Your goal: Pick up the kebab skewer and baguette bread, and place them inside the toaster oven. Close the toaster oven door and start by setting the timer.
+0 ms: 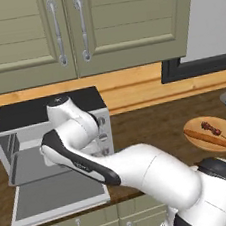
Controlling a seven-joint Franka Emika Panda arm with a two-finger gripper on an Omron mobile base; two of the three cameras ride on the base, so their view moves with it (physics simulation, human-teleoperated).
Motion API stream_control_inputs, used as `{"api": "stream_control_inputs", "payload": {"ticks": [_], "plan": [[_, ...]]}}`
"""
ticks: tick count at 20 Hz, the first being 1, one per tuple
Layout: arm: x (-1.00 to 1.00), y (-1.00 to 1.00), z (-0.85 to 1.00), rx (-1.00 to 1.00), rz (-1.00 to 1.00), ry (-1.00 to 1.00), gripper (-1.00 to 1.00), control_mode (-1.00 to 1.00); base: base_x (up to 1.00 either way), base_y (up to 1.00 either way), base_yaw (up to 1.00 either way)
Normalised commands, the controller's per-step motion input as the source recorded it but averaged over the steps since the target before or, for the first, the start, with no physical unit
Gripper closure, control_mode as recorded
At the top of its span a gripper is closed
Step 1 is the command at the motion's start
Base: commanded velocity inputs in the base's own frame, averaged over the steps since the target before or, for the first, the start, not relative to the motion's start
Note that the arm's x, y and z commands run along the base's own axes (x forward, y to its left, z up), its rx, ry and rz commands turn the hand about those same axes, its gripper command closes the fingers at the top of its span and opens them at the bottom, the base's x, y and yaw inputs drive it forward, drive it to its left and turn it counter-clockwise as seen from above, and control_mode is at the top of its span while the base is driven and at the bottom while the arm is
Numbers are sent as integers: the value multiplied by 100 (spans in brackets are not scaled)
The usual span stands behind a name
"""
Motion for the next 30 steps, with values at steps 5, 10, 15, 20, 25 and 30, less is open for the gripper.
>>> {"api": "stream_control_inputs", "payload": {"ticks": [5, 10, 15, 20, 25, 30], "plan": [[-62, -100, 8, 0, 0, 0, -100, -100, 0, 0, 0], [-27, -100, 11, 0, 0, 0, -100, -100, 0, 0, 0], [0, -100, 12, 0, 1, 1, -100, -100, 0, 0, 0], [8, -100, 12, 0, 3, 4, -100, -100, 0, 0, 0], [34, -100, 2, 0, 11, 8, -100, -100, 0, 0, 0], [83, -100, -1, 0, 20, 9, -100, -100, 0, 0, 0]]}}
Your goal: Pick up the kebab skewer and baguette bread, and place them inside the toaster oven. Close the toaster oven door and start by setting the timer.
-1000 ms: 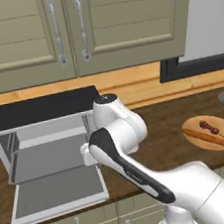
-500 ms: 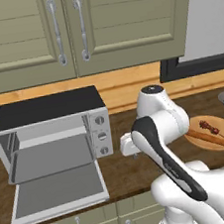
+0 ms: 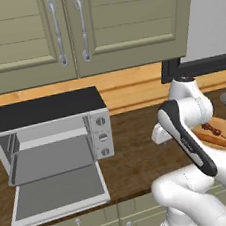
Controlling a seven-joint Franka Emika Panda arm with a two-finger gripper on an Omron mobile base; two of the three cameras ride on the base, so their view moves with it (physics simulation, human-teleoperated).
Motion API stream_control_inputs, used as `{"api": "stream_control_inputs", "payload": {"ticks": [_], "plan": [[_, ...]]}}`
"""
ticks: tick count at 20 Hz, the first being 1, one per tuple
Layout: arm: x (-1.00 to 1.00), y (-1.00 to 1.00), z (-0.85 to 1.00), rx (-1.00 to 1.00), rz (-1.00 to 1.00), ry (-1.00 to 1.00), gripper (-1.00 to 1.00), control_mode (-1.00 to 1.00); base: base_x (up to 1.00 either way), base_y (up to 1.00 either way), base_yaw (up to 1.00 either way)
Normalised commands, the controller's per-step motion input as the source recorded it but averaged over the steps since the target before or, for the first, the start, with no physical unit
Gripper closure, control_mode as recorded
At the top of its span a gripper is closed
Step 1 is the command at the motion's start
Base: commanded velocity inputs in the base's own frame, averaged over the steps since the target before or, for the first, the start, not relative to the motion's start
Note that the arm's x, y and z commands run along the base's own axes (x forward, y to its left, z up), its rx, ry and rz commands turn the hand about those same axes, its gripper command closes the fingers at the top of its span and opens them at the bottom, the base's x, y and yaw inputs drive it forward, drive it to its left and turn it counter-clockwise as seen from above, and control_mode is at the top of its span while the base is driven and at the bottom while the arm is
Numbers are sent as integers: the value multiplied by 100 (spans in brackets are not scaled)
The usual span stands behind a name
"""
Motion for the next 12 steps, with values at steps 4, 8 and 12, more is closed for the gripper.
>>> {"api": "stream_control_inputs", "payload": {"ticks": [4, 8, 12], "plan": [[55, -100, -1, 0, 20, 8, -100, -100, 0, 0, 0], [34, -100, -20, 0, 13, 10, -100, -100, 0, 0, 0], [19, -100, -65, 0, 13, 11, -100, -100, 0, 0, 0]]}}
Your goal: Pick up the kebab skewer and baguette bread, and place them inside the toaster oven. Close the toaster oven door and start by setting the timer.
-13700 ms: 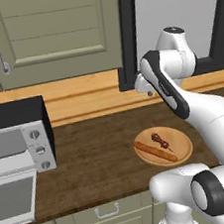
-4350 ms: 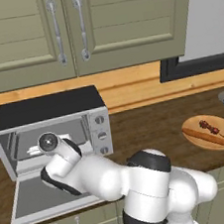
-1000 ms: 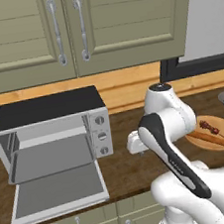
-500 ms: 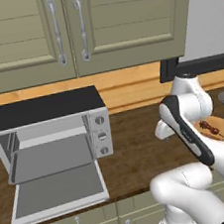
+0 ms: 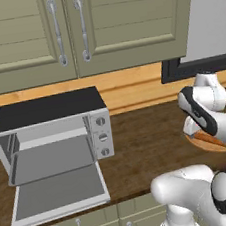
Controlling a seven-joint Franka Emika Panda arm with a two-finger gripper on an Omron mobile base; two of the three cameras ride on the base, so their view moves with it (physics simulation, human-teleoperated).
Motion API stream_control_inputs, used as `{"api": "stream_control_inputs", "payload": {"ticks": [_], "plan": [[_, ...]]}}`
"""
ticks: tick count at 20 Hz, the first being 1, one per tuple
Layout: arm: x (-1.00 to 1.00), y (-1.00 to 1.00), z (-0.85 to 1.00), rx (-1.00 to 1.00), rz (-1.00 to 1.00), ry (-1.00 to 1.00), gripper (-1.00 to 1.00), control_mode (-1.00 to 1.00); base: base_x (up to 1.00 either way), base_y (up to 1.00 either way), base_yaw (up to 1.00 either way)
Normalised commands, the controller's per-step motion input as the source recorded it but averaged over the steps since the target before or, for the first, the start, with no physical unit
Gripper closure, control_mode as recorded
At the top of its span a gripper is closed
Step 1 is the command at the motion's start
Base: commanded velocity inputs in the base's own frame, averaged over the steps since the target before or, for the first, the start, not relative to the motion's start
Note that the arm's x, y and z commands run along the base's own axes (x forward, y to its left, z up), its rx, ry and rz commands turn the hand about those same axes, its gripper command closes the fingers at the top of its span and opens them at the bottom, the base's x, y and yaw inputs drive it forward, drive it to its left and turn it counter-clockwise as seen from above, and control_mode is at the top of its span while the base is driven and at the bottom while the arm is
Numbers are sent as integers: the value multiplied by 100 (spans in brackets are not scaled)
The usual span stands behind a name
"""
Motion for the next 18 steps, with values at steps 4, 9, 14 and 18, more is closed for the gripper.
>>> {"api": "stream_control_inputs", "payload": {"ticks": [4, 9, 14, 18], "plan": [[31, -100, -41, 0, 10, 5, -100, -100, 0, 0, 0], [45, -88, -42, -1, 8, 5, -100, -100, 0, 0, 0], [60, -50, -34, 0, 9, 3, -100, -100, 0, 0, 0], [40, -19, -44, 0, 5, 3, -100, -100, 0, 0, 0]]}}
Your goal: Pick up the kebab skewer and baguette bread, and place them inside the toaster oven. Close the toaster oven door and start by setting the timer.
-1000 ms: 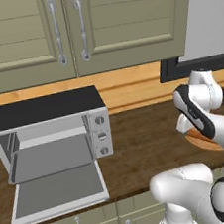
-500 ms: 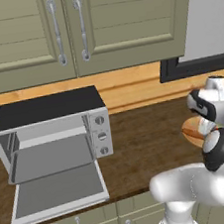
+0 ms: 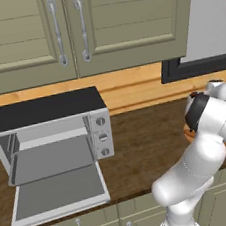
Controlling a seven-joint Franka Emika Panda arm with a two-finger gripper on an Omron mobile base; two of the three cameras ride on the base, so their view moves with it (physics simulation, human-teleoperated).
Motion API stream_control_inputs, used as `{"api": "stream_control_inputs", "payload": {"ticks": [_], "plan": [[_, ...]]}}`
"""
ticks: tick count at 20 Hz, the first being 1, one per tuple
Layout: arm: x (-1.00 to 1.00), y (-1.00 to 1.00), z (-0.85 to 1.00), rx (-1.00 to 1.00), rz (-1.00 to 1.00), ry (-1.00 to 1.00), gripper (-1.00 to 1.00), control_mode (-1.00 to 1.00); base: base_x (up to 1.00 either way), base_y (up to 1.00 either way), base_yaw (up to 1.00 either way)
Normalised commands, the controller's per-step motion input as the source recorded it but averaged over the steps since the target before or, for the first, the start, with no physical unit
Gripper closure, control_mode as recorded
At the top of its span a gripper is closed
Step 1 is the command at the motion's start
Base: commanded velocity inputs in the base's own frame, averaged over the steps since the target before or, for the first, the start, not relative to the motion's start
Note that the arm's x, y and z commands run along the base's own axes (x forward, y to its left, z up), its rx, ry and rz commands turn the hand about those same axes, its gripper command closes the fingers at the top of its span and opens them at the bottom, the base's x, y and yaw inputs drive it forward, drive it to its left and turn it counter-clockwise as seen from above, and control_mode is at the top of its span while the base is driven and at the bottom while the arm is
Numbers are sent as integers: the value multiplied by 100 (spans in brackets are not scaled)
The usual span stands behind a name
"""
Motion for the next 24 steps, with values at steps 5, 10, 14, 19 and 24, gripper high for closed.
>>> {"api": "stream_control_inputs", "payload": {"ticks": [5, 10, 14, 19, 24], "plan": [[18, -3, -36, 0, 1, 1, -100, -100, 0, 0, 0], [-4, 0, -19, 0, 0, 0, -100, -100, 0, 0, 0], [-9, 12, -16, -1, 0, 0, -100, -100, 0, 0, 0], [-18, 21, -9, -9, -1, -1, -100, -100, 0, 0, 0], [-34, 19, 0, -7, -4, -6, -100, -100, 0, 0, 0]]}}
